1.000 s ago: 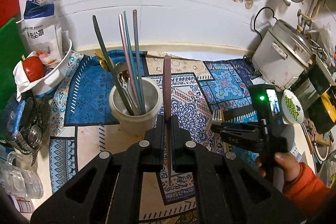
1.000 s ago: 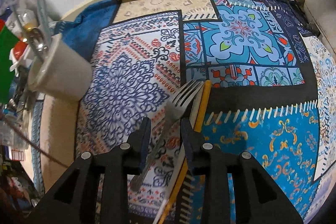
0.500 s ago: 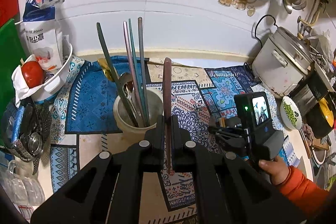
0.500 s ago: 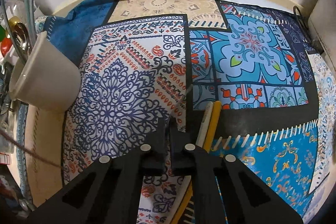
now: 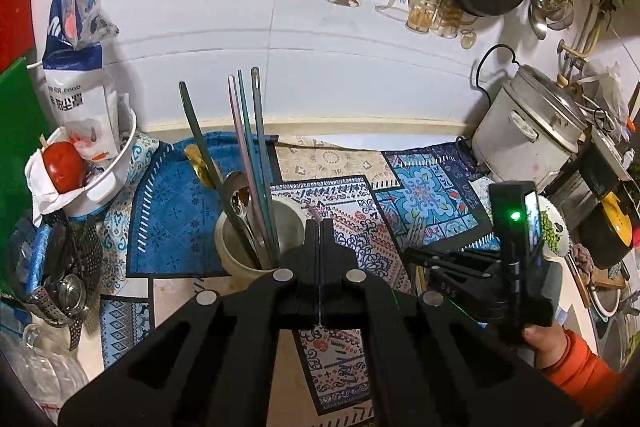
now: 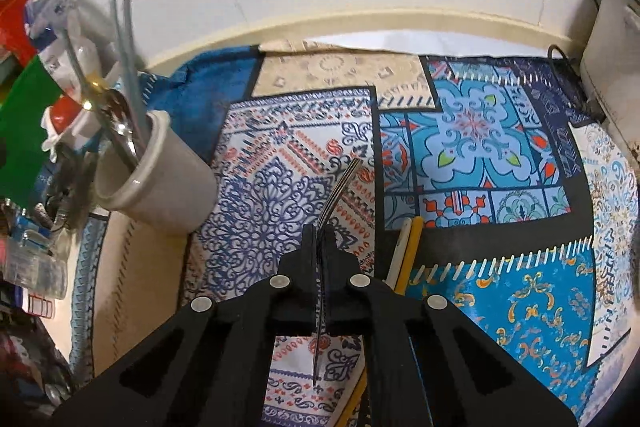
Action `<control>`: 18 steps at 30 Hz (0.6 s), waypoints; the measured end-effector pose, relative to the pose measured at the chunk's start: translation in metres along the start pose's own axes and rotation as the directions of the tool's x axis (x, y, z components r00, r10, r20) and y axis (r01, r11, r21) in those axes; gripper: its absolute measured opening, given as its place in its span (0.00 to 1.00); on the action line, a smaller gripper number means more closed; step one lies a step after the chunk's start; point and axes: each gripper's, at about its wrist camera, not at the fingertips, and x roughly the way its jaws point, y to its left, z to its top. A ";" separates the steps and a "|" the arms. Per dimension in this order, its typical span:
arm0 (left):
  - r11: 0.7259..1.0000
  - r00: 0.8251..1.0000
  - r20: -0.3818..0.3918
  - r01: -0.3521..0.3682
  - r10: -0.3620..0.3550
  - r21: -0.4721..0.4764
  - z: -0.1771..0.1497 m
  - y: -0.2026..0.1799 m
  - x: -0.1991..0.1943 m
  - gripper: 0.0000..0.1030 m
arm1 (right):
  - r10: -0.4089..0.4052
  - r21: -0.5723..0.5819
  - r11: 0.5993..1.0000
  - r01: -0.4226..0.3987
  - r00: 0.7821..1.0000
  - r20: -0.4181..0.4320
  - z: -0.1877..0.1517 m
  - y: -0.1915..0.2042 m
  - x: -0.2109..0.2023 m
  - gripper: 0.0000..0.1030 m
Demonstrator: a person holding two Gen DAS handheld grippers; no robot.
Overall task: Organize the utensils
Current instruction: 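Lower the brown chopstick into the white cup with the left tool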
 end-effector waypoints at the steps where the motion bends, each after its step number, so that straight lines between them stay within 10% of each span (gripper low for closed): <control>1: 1.000 1.000 -0.012 0.003 -0.003 -0.011 -0.001 0.002 0.002 0.00 | 0.003 -0.001 1.000 -0.003 1.000 0.007 0.000 0.001 -0.003 0.02; 18: 1.000 0.989 -0.145 -0.005 0.004 -0.007 -0.010 -0.002 0.037 0.26 | 0.014 -0.052 0.999 -0.004 0.983 0.183 0.029 0.014 -0.066 0.02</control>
